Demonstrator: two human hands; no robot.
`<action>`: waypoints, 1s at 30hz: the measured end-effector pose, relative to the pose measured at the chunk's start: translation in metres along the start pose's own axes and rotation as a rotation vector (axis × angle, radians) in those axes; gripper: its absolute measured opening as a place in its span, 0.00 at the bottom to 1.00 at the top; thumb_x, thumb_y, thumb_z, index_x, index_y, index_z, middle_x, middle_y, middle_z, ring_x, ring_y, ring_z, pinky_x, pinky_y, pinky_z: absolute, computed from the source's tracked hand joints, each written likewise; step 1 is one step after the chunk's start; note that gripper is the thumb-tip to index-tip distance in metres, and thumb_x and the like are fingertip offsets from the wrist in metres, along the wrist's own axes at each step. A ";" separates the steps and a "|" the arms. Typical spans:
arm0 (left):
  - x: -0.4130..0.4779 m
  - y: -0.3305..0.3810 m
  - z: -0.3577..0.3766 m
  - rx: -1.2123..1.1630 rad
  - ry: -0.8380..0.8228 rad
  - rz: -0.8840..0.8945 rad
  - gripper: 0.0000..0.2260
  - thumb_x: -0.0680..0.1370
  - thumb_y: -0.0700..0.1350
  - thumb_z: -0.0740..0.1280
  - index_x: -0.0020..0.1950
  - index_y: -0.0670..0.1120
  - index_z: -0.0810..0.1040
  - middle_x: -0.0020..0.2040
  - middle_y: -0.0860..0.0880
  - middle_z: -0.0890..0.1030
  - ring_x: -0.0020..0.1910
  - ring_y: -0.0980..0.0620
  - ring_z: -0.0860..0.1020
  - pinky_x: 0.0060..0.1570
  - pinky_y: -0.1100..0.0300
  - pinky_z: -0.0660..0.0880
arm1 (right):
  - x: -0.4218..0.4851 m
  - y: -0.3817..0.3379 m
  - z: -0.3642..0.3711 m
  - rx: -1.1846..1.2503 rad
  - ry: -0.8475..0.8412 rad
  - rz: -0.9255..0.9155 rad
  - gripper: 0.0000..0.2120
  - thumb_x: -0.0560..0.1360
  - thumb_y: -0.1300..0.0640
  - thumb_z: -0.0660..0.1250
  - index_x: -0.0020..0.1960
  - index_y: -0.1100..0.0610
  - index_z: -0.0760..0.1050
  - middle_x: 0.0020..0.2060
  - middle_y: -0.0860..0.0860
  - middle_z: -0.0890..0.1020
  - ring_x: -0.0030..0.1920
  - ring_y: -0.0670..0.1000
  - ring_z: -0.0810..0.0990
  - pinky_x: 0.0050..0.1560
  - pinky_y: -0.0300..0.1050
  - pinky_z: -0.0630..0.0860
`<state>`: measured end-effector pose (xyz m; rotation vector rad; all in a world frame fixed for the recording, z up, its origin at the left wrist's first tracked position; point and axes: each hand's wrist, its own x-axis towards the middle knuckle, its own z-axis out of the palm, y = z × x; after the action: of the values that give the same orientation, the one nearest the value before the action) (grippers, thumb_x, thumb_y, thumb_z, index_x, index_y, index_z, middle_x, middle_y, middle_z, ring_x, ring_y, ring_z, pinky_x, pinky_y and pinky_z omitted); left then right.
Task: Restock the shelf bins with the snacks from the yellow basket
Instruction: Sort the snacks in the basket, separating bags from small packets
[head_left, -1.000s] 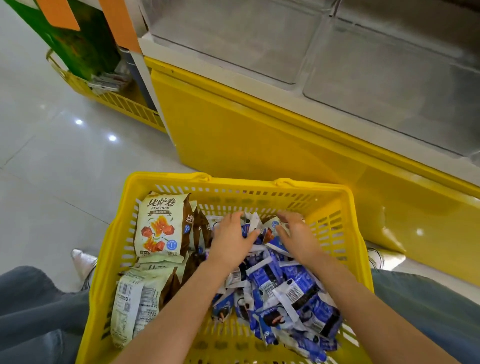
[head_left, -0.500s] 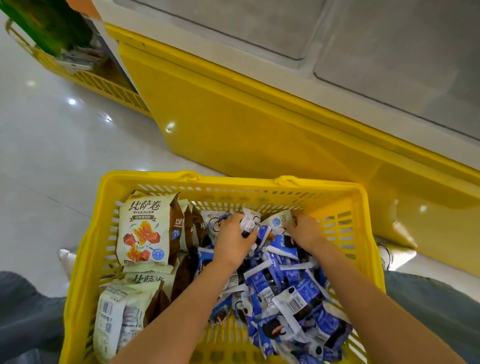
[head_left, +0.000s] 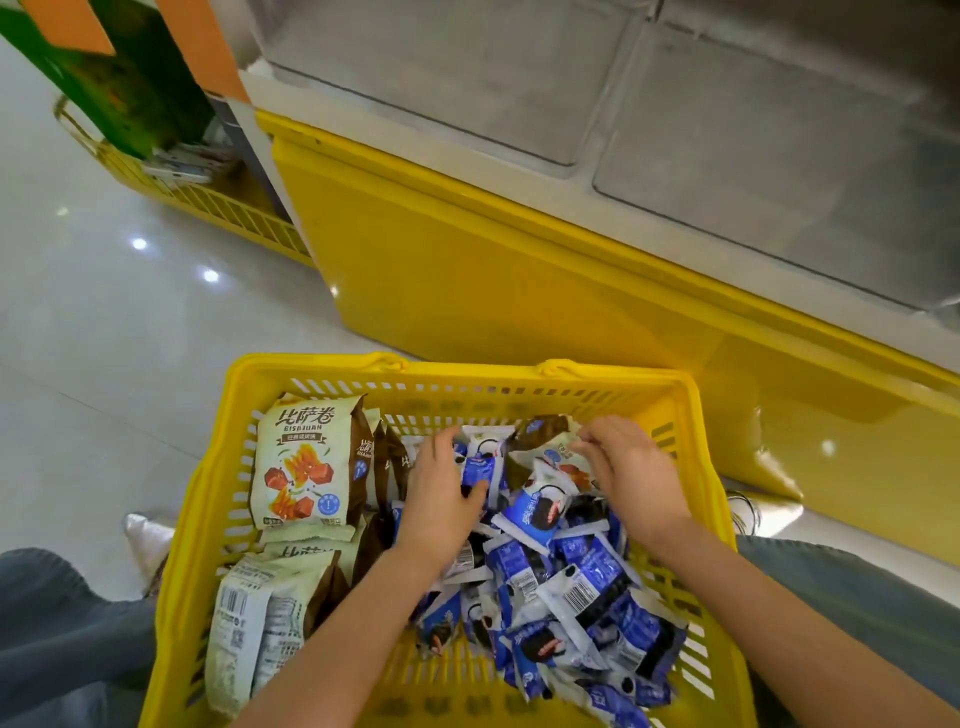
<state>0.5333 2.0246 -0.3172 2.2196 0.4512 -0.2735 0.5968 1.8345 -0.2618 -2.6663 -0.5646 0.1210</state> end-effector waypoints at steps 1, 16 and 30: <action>-0.003 0.005 -0.005 -0.037 -0.045 0.059 0.35 0.74 0.48 0.70 0.74 0.51 0.53 0.72 0.51 0.59 0.72 0.51 0.59 0.70 0.56 0.58 | -0.003 -0.006 -0.012 -0.036 0.037 -0.101 0.03 0.71 0.63 0.71 0.41 0.61 0.77 0.35 0.54 0.79 0.37 0.55 0.78 0.34 0.49 0.77; -0.064 0.057 -0.096 -0.644 0.001 0.165 0.18 0.71 0.57 0.68 0.57 0.62 0.65 0.50 0.64 0.77 0.47 0.73 0.76 0.39 0.76 0.73 | -0.016 -0.103 -0.069 0.717 -0.113 0.231 0.36 0.69 0.38 0.60 0.72 0.52 0.57 0.64 0.43 0.69 0.63 0.41 0.71 0.55 0.34 0.74; -0.072 -0.069 -0.178 0.003 0.464 -0.151 0.12 0.81 0.48 0.56 0.60 0.45 0.73 0.55 0.49 0.77 0.57 0.48 0.75 0.49 0.60 0.56 | 0.026 -0.198 0.024 0.957 -0.310 0.469 0.29 0.72 0.46 0.69 0.68 0.56 0.65 0.60 0.50 0.79 0.58 0.51 0.79 0.61 0.52 0.75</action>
<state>0.4476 2.1868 -0.2286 2.2497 0.8697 0.1709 0.5429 2.0193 -0.2021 -1.7801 0.0712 0.7409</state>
